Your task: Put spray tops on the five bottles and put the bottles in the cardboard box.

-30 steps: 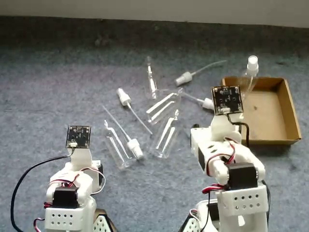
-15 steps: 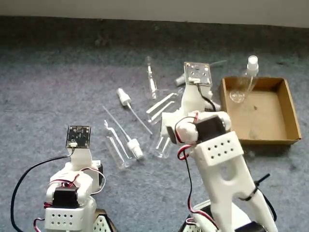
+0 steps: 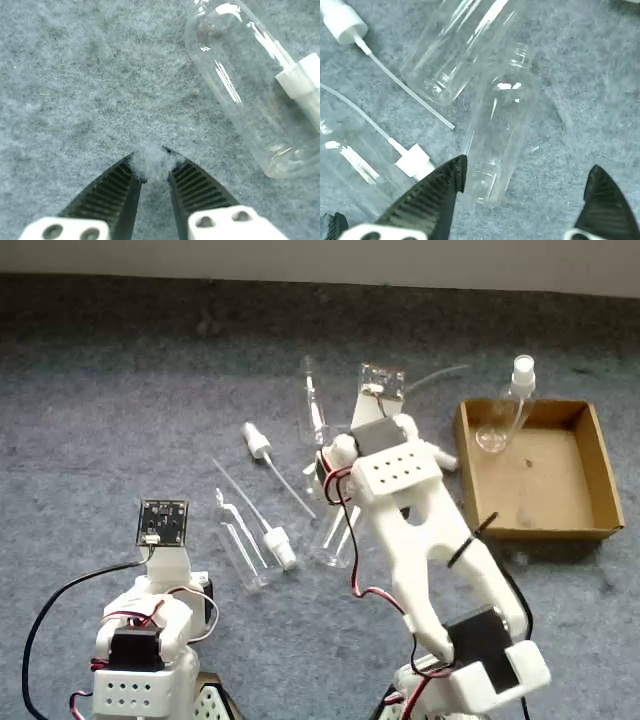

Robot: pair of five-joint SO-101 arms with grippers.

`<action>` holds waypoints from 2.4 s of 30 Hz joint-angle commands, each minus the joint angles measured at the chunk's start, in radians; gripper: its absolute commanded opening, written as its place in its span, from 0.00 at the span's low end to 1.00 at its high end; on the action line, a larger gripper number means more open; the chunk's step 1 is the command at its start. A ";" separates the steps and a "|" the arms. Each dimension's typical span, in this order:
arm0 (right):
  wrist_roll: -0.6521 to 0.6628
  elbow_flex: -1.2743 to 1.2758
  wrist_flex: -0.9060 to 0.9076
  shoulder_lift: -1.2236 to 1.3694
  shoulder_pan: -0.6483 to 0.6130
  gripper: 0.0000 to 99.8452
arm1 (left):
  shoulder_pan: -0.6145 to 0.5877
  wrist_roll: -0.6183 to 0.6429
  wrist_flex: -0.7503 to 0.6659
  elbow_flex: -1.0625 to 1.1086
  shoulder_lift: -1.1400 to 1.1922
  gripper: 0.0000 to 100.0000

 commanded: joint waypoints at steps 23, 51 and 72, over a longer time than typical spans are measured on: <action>-0.084 -0.325 0.136 0.435 0.185 0.33 | 0.021 -0.009 0.000 0.008 -0.007 0.01; -0.407 -0.282 0.159 0.441 0.150 0.33 | 0.021 -0.009 0.000 0.012 -0.007 0.01; -0.158 -0.286 0.251 0.624 0.107 0.18 | 0.019 -0.009 0.000 0.012 -0.007 0.01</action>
